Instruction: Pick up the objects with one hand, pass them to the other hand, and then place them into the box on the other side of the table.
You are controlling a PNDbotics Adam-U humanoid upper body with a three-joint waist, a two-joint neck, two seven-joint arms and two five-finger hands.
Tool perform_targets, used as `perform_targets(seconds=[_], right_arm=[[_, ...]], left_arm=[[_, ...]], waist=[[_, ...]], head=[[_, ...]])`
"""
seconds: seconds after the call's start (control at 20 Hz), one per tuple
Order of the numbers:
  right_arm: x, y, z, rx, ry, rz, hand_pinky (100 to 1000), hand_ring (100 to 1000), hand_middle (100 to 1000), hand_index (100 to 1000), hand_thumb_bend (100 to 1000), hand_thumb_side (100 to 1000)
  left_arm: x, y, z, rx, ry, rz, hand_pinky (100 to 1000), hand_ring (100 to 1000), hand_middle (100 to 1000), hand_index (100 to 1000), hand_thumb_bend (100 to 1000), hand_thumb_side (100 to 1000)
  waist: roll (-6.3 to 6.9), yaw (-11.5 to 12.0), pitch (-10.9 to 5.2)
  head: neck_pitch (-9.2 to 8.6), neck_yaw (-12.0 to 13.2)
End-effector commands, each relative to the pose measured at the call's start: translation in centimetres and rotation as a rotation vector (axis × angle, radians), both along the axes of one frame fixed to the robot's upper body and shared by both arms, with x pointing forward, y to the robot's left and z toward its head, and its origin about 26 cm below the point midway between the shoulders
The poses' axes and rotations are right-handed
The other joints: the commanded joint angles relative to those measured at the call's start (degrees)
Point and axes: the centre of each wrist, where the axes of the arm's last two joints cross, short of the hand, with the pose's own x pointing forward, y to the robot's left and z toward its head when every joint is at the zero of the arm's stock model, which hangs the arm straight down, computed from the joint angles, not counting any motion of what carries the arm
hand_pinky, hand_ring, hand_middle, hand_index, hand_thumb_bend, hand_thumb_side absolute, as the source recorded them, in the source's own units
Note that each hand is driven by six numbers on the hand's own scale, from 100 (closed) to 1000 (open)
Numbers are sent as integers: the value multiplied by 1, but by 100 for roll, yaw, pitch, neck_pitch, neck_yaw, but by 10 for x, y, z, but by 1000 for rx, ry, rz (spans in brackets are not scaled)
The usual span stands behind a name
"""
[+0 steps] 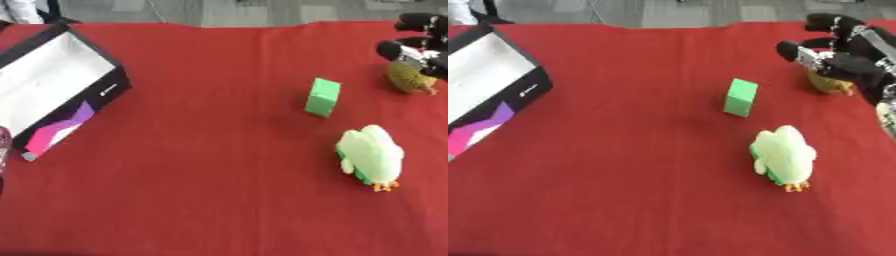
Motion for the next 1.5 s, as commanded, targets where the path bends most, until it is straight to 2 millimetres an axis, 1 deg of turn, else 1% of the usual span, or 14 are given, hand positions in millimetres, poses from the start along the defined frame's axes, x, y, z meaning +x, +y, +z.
perform_targets(seconds=[0.05,0.25,0.5,0.7,0.8,1.1,1.5], right_arm=[[-21,1,27,-188,5,56,912,873,893,907,609,353],[-25,-5,27,-277,52,109,912,876,894,908,621,328],[-28,-13,18,-402,91,149,912,877,890,901,647,268],[-30,-13,3,-492,133,168,910,873,880,892,673,218],[-31,-13,-4,-519,153,167,910,872,879,890,683,207],[-34,-12,-23,-593,176,145,910,872,877,890,689,217],[-35,-3,-41,-630,207,138,911,873,878,892,692,228]], left_arm=[[-3,11,17,39,-32,16,736,794,825,875,925,638],[-3,11,17,46,-31,14,737,793,825,874,923,638],[-4,12,18,51,-27,17,736,793,824,874,922,637],[-4,12,17,51,-25,13,736,793,823,874,921,638],[-4,11,17,53,-25,10,736,786,823,874,921,638],[-5,10,17,51,-28,11,736,783,823,874,919,638],[-8,2,16,51,-46,9,734,784,822,870,914,632]], waist=[[-89,-5,-128],[-101,14,-157],[-115,47,-174],[-125,70,-171],[-122,82,-168],[-106,94,-157],[-81,127,-160]], head=[[34,38],[34,44],[34,-10],[34,-157],[34,-233],[34,-311],[34,-369]])
